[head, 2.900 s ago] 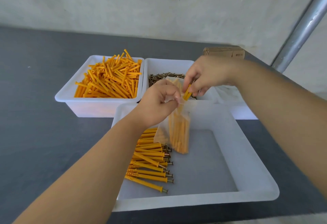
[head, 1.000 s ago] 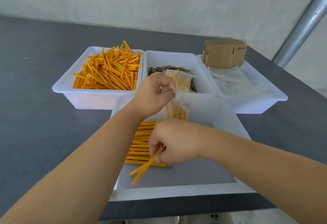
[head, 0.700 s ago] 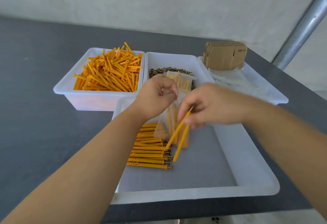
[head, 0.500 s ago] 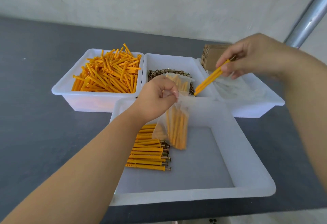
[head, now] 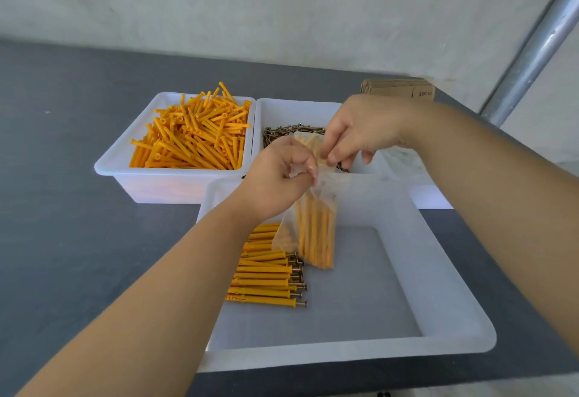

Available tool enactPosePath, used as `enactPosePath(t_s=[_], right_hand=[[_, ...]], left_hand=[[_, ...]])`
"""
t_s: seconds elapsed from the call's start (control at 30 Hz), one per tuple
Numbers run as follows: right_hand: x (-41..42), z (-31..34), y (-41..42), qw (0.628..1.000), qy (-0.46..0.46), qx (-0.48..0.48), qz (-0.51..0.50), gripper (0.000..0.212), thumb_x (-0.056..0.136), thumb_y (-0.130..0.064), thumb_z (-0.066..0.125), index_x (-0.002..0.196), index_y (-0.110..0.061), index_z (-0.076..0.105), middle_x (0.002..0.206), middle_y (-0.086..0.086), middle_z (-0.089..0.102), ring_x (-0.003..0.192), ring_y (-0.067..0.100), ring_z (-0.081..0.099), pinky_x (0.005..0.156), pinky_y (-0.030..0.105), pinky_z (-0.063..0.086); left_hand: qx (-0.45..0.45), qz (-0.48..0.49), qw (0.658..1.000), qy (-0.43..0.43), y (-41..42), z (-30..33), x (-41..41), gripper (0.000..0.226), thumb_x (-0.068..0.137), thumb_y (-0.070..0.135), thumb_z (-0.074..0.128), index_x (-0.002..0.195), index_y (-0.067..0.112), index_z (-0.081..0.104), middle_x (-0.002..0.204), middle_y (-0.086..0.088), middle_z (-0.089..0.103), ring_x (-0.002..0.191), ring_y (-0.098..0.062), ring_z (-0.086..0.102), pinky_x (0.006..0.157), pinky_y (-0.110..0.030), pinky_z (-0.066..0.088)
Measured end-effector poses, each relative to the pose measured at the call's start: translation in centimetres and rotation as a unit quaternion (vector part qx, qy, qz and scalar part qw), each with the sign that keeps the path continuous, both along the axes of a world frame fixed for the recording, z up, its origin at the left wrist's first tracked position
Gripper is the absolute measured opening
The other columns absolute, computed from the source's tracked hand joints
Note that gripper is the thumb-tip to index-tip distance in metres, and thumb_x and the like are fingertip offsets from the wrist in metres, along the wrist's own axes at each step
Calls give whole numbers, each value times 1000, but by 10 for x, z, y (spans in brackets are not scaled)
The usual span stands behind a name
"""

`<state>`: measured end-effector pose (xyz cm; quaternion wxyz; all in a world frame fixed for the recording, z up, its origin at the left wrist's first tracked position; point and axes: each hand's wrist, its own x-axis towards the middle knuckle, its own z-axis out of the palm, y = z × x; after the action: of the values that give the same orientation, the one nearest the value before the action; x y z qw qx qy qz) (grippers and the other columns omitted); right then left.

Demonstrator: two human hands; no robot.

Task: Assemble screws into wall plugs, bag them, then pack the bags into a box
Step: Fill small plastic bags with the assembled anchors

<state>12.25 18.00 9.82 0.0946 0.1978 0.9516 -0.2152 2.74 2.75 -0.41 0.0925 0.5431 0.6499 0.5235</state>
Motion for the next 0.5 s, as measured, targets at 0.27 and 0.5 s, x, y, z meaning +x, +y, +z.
enactPosePath(t_s=[0.27,0.5], right_hand=[[45,-28,-53,975,-67,-166,129,8,89,-19,72,94,-14,74,81,3,76,74,16,74,56,21,54],[26,-118,-110,972,2,154,179,25,85,-38,71,96,-15,68,93,-1,65,87,18,59,75,37,54]], left_hand=[[9,13,1000,0,6,-4,-3,27,79,-13,61,73,13,65,86,3,56,90,-16,55,82,-29,44],[3,18,1000,-6,1,-5,-2,32,79,-12,60,71,18,65,84,1,57,91,-17,55,86,-42,51]])
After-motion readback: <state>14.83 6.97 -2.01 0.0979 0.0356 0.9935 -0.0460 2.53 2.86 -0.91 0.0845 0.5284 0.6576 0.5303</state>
